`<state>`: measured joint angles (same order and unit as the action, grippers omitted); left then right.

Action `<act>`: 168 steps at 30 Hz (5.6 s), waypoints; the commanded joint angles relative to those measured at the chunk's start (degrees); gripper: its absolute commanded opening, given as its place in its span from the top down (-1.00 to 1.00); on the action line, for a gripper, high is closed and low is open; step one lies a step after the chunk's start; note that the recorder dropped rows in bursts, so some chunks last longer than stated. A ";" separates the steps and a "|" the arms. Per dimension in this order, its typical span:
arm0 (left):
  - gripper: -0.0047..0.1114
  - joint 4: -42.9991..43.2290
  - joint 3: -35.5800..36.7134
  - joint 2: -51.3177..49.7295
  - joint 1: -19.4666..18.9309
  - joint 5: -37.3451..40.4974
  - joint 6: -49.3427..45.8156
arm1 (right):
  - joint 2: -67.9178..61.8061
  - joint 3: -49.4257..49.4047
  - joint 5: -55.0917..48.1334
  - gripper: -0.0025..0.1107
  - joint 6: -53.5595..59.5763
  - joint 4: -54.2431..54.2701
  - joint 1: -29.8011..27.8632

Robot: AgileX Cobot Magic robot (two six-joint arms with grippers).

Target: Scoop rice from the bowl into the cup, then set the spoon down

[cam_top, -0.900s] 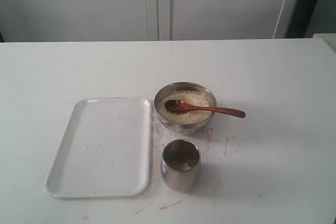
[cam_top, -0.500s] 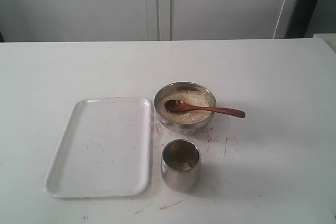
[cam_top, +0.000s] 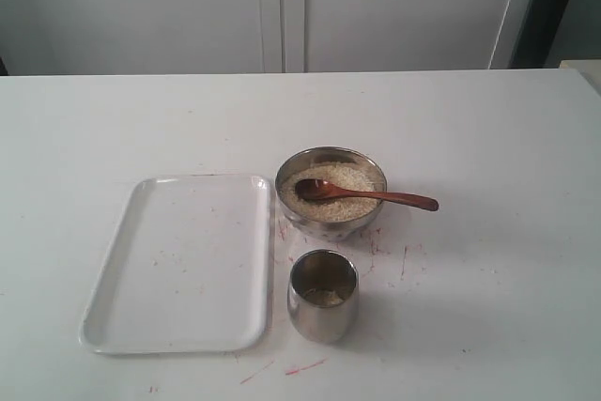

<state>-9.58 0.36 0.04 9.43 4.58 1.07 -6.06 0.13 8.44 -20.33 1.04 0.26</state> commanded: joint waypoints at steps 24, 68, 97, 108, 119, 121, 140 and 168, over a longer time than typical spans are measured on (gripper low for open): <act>0.67 -0.55 -0.36 -0.04 0.38 -0.21 -0.01 | -28.13 54.14 -67.95 0.96 17.56 3.50 2.47; 0.67 -0.55 -0.36 -0.04 0.38 -0.21 -0.01 | -87.28 74.55 -69.11 0.87 44.77 -14.01 24.85; 0.67 -0.55 -0.36 -0.04 0.38 -0.21 -0.01 | -97.63 74.55 -62.15 -0.05 39.36 -17.35 23.11; 0.67 -0.55 -0.36 -0.04 0.38 -0.21 -0.01 | -98.18 74.55 -61.19 -0.05 46.23 -6.40 16.32; 0.67 -0.55 -0.36 -0.04 0.38 -0.21 -0.01 | -99.56 74.55 -58.91 -0.05 48.57 -4.24 15.65; 0.67 -0.55 -0.36 -0.04 0.38 -0.21 -0.01 | -100.29 74.55 -58.91 -0.05 48.57 -4.24 15.65; 0.67 -0.55 -0.36 -0.04 0.38 -0.21 -0.01 | -102.10 74.55 -55.47 0.05 48.41 -4.24 15.65; 0.67 -0.55 -0.36 -0.04 0.38 -0.21 -0.01 | -101.04 74.55 -57.73 0.92 47.12 -4.24 15.65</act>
<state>-9.58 0.36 0.04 9.43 4.58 1.07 -108.31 74.24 -48.41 27.01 -3.47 16.32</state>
